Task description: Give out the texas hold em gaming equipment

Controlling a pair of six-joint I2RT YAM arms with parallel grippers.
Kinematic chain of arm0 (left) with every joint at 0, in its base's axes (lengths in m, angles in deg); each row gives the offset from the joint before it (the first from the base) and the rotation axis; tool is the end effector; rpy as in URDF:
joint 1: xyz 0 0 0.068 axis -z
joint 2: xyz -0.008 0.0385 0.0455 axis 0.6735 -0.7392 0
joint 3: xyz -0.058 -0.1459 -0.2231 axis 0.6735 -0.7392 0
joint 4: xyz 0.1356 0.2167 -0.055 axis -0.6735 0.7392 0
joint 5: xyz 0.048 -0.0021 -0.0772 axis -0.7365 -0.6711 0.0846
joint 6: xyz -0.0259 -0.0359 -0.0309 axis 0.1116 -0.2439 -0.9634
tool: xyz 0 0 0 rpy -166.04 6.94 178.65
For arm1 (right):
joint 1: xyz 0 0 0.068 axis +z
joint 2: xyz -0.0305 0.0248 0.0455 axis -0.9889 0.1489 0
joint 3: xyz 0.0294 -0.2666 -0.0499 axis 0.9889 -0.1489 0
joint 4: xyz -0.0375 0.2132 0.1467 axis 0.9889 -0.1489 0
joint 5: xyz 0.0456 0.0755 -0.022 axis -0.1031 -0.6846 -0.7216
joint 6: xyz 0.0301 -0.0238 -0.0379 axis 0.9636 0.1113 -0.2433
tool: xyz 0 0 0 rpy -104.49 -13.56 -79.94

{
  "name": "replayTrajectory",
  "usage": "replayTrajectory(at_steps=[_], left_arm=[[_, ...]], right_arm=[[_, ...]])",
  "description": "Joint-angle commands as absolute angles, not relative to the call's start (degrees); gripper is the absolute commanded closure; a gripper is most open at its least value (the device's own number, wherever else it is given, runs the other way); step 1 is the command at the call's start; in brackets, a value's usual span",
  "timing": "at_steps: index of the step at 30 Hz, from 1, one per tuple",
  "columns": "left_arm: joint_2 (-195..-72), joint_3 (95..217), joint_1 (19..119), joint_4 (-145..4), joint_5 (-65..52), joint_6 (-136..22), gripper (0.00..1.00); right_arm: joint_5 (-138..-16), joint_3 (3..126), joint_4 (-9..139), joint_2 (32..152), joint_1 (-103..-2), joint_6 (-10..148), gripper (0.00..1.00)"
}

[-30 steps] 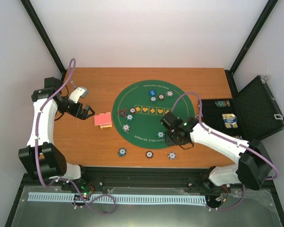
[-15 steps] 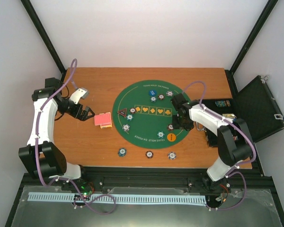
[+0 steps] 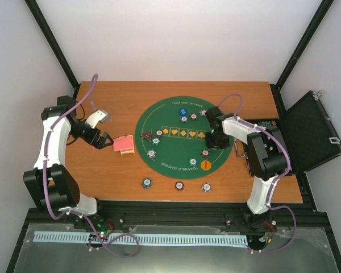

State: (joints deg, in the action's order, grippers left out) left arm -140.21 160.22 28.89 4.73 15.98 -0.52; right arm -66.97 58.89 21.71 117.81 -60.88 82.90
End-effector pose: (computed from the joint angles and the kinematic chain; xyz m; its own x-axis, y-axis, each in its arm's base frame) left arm 0.2519 0.0415 0.3049 -0.7576 0.4396 -0.4824 0.5942 0.7705 -0.2309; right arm 0.3240 0.1199 0.1578 -0.9869 0.0095 -0.1609 0.0071 0.9998 0.0158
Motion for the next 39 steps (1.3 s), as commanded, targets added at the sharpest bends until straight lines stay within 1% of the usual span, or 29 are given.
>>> replayTrajectory(at_steps=[1, 2, 4, 10, 13, 18, 21, 24, 29, 33, 39], left_arm=[[-141.6, 159.4, 28.6, 5.3, 14.0, 5.6, 0.0], [-141.8, 159.2, 28.6, 5.5, 13.7, 6.6, 0.0], [-142.0, 159.0, 28.6, 5.5, 13.4, 8.2, 0.0], [-141.9, 158.9, 28.6, 5.5, 13.0, 11.0, 0.0], [-141.3, 157.6, 28.7, 4.9, 13.0, 14.0, 0.0], [-139.8, 154.2, 29.3, 2.6, 10.4, 23.1, 0.0], [-139.2, 152.8, 31.2, -0.9, 8.6, 25.6, 0.0], [-140.9, 151.9, 33.8, -4.5, 5.6, 26.8, 0.0], [-145.9, 153.1, 35.8, -9.1, 3.4, 29.7, 0.0], [-150.5, 156.0, 36.4, -8.7, 4.7, 33.2, 0.0], [-153.1, 154.3, 38.2, -15.0, 3.1, 35.7, 0.0]], right_arm=[[-67.6, 60.0, 22.6, 119.6, -61.7, 82.0, 0.61], [-67.6, 60.0, 22.6, 119.8, -61.7, 82.0, 0.57], [-67.5, 60.1, 22.4, 119.7, -61.7, 82.2, 0.47], [-65.0, 62.6, 19.6, 114.8, -61.6, 82.8, 0.32], [-63.7, 64.1, 18.0, 110.8, -61.2, 83.2, 0.29], [-63.6, 64.8, 16.4, 105.1, -57.9, 84.3, 0.24], [-63.9, 64.3, 16.6, 102.4, -55.3, 85.8, 0.2], [-64.5, 64.1, 17.0, 100.3, -52.7, 87.5, 0.18], [-66.4, 64.9, 17.5, 98.6, -48.5, 89.5, 0.16], [-67.2, 64.9, 18.3, 97.8, -46.2, 90.7, 0.16], [-68.6, 64.7, 19.6, 96.7, -45.1, 91.5, 0.16]])
